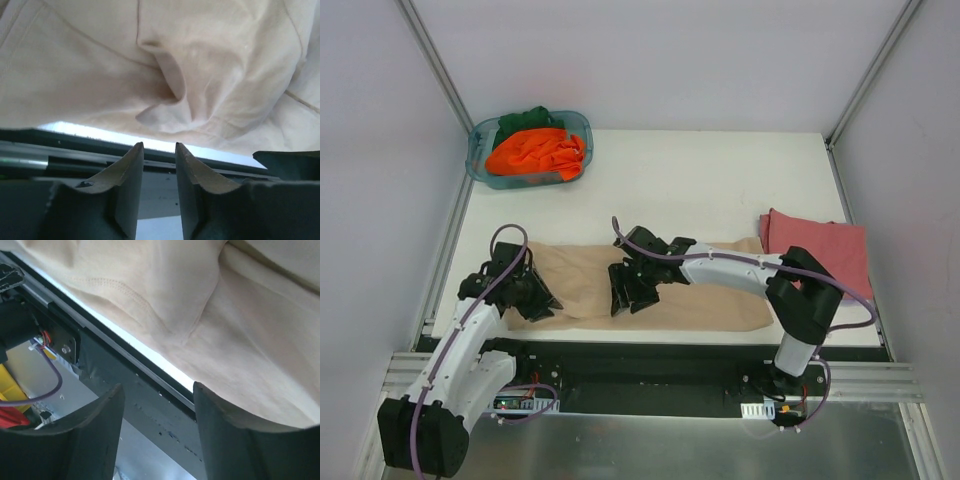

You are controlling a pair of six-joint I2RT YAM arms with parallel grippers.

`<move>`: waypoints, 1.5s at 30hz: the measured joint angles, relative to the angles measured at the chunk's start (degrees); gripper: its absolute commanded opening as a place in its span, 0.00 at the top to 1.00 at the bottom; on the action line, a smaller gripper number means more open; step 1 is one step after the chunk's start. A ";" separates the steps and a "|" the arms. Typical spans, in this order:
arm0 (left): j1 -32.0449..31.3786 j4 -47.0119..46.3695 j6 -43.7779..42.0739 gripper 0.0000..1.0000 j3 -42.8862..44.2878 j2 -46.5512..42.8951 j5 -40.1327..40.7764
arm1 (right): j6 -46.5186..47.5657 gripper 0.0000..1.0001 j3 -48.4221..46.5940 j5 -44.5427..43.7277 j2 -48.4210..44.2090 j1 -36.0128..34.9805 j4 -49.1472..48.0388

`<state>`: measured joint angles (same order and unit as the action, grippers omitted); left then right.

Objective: Fold and stack the t-shirts
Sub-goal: Fold the other side of the tshirt into a rectangle

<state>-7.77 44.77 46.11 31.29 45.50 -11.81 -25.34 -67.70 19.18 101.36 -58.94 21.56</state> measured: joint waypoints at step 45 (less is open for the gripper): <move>0.00 0.20 8.85 0.47 -4.02 3.26 6.62 | 8.35 0.04 11.67 -12.20 -14.80 18.60 1.38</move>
<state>-7.77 44.97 54.96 27.27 48.75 -5.19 -16.99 -56.03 6.98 86.56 -40.34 22.94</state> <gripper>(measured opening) 0.330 0.959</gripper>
